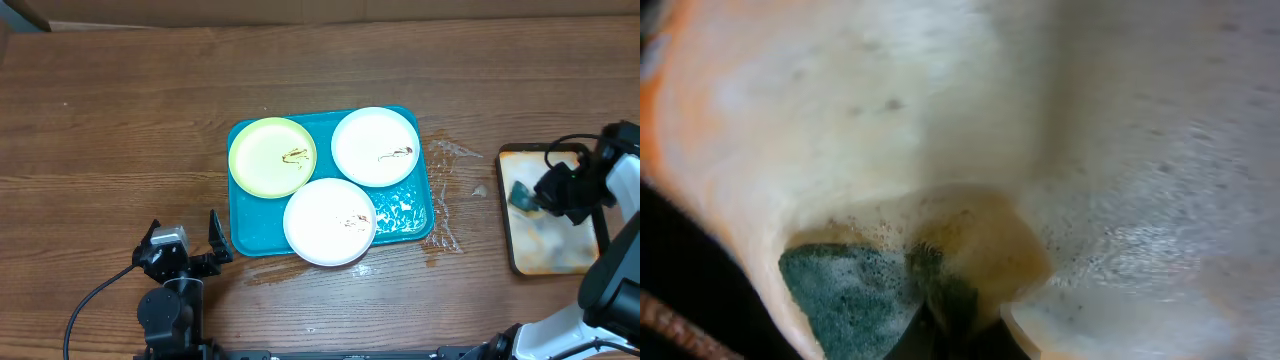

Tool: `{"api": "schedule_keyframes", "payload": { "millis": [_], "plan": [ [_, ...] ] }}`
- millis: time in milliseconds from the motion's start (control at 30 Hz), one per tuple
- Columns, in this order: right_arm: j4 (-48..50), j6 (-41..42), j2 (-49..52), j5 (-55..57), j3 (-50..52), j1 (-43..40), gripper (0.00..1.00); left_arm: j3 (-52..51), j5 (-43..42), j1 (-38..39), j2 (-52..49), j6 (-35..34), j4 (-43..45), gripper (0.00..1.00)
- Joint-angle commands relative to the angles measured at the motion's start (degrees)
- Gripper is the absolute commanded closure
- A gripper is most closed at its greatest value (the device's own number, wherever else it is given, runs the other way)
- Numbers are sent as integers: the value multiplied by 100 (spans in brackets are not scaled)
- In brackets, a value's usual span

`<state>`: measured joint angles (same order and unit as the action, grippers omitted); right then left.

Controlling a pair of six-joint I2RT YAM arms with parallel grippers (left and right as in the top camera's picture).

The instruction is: Clean dirty plates on tray and stack at the side

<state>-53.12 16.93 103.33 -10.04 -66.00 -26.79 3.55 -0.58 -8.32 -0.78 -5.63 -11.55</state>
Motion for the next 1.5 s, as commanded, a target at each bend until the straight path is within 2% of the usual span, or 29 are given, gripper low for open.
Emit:
{"api": "schedule_keyframes", "payload": {
  "millis": [0,333,367,400,433,467,500,533,567,833,1067,1100,1167,1200,1233,1267,1300,1400,1433,1467],
  "plan": [
    [44,-59,-96,-90,-181,197,96,-17,55,-2,52,72,-4,0],
    [33,61,-96,638,-201,127,96,-17,55,-2,52,72,-4,0],
    [42,-26,-96,636,-201,129,91,-17,55,-2,52,72,-4,0],
    [44,-63,-96,638,-201,127,61,-17,57,-2,52,72,-4,0],
    [46,-66,-94,656,-201,136,44,-17,55,-2,52,72,-4,0],
    [46,-83,-94,656,-201,140,34,-17,55,-2,52,72,-4,0],
    [50,-120,-94,658,-214,138,14,-17,57,-2,52,72,-4,0],
    [31,-186,-96,656,-256,138,3,-17,55,-2,52,72,-4,0],
    [-13,-232,-96,658,-313,138,0,-17,57,-2,52,72,-4,0],
    [-955,-616,-96,610,-1729,140,0,-17,55,-2,52,72,-4,0],
    [-1257,-3110,-94,-1596,-2107,144,1,-17,57,-2,52,72,-4,0],
    [-1305,-3224,-94,-1521,-2107,168,7,-17,55,-2,52,74,-4,0],
    [-1360,-3235,-94,-1222,-2107,166,30,-17,57,-2,52,72,-4,0],
    [-1381,-3121,-94,-940,-2107,166,44,-17,55,-2,52,72,-4,0],
    [-1390,-2914,-94,-710,-2107,166,45,-17,55,-2,52,72,-4,0],
    [-1423,-2723,-94,-527,-2109,166,29,-17,55,-2,52,72,-4,0],
    [-1508,-2516,-94,-356,-2109,166,20,-17,57,-2,52,72,-4,0],
    [-1757,-2461,-94,-310,-2109,168,19,-17,55,-2,52,72,-4,0],
    [-1801,-2518,-94,-374,-2109,177,23,-17,55,-2,52,72,-4,0],
    [-1847,-2721,-94,-586,-2109,177,36,-17,55,-2,52,72,-4,0]
  ]
}}
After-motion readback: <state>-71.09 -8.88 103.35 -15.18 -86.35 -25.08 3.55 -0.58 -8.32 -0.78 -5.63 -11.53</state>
